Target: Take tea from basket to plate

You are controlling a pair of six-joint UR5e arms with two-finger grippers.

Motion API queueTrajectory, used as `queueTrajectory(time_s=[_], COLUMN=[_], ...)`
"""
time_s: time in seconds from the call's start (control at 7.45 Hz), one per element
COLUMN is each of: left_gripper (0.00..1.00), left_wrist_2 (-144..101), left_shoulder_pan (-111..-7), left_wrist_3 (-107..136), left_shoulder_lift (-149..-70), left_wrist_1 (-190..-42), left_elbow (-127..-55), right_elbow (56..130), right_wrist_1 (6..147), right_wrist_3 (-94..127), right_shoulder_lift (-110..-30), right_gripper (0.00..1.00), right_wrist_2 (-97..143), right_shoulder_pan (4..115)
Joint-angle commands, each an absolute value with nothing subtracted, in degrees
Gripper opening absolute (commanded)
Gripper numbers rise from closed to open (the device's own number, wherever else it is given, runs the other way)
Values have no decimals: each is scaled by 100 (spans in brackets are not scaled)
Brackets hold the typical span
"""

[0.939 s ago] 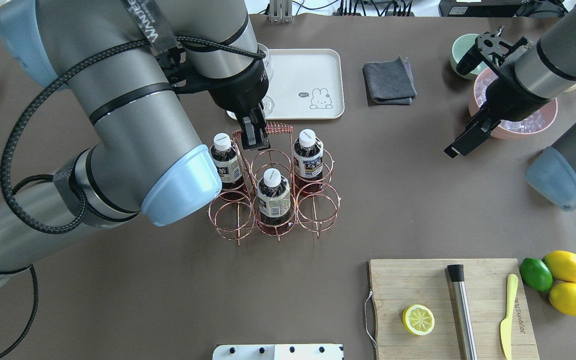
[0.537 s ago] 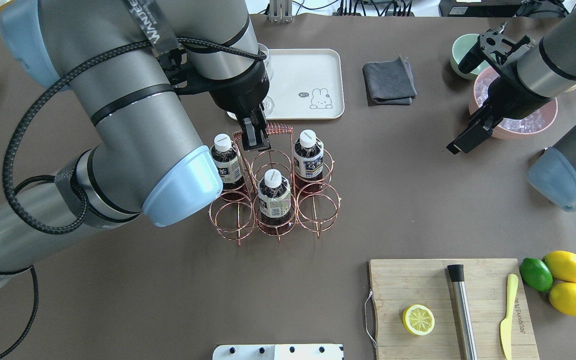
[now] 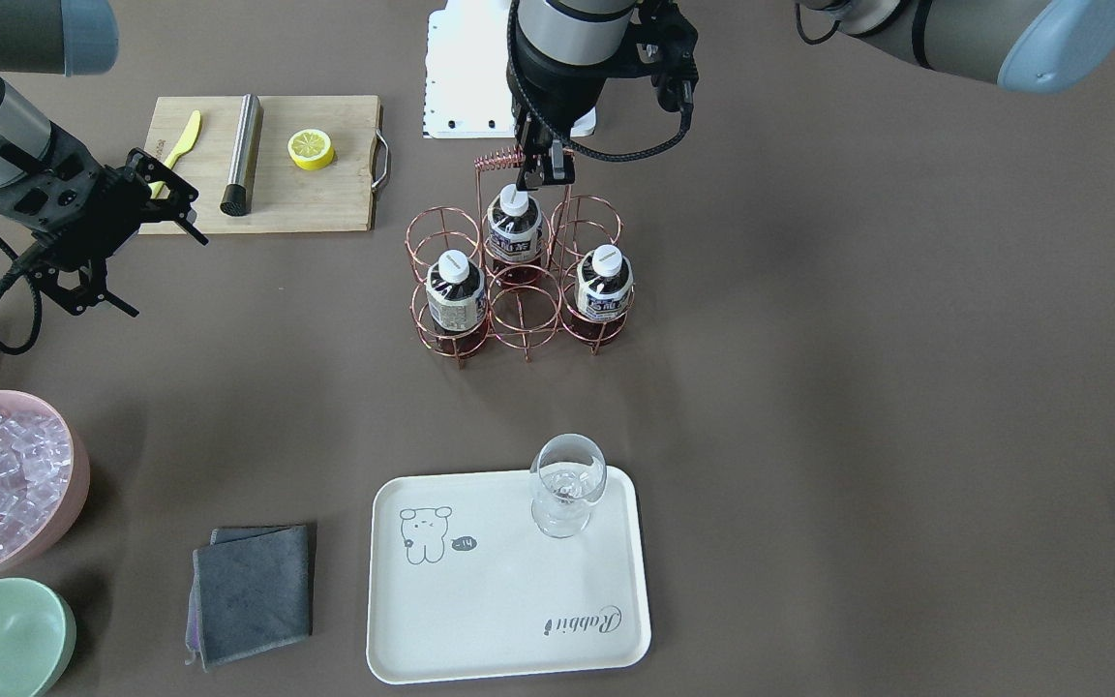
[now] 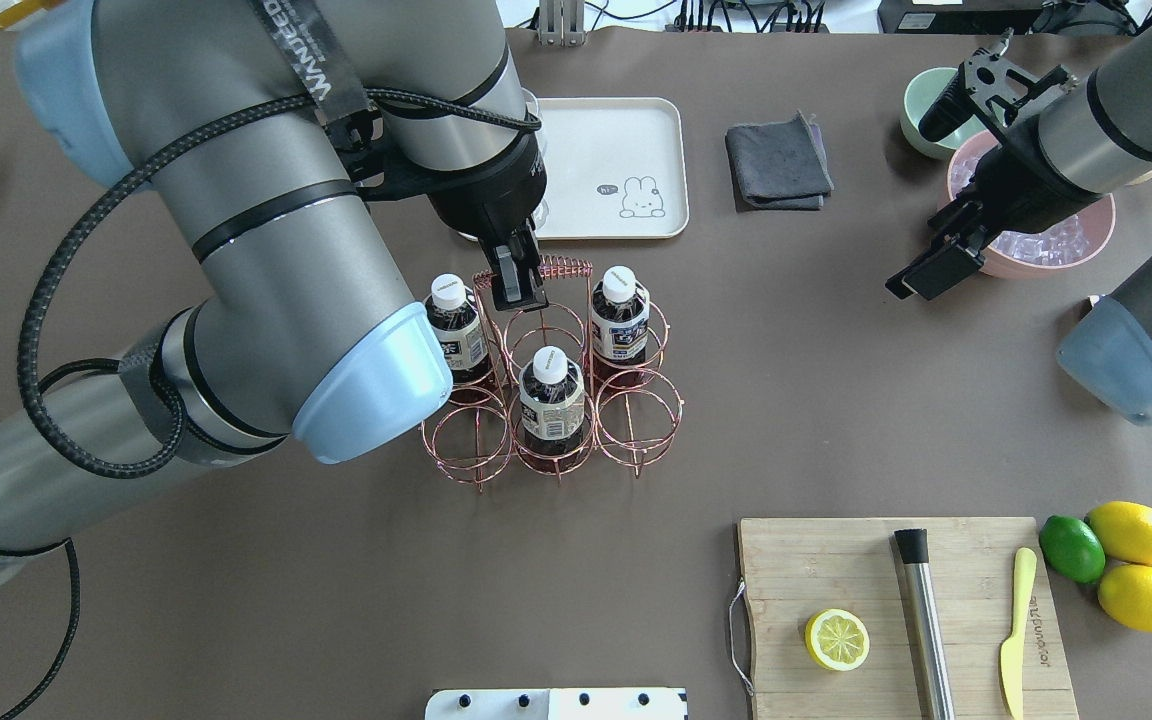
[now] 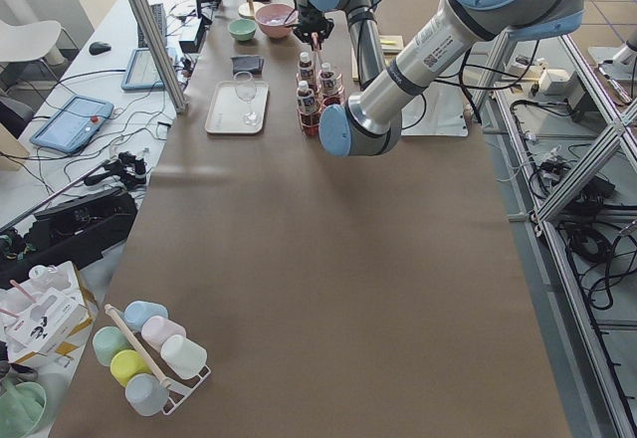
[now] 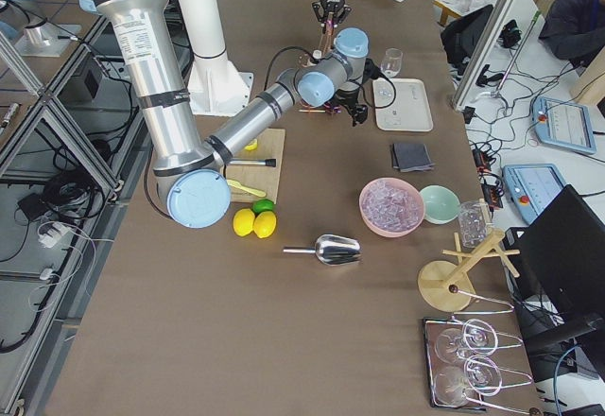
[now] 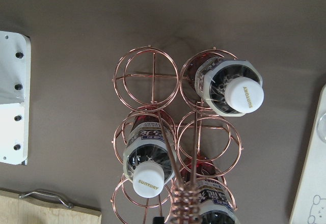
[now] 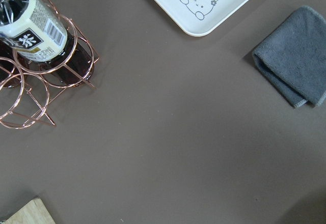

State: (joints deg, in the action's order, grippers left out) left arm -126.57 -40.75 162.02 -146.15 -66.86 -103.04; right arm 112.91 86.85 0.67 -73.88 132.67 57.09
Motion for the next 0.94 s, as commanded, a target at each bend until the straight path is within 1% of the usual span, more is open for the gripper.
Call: queueTrajectory(time_s=[0.0,0.27,0.8], left_gripper=[0,0,0], left_wrist_2=[-12656,-12665,-12665], left_shoulder_pan=[-4069,-4069,-4069], left_wrist_3=[16216,16225,16225], left_shoulder_lift=[-14616,-14616,-14616], left_wrist_1=[-6697,-6697,-6697], left_elbow=[-10310,-10310,-10310], right_elbow=[11356,11356,11514], right_wrist_1=[8379,7475,7427], right_wrist_3=[166,824,1202], right_shoulder_lift=[-7392,-7409,-7243], right_gripper=[100,100,100], right_wrist_2=[12758,12709,12989], right_shoulder_pan=[5801,5801,5792])
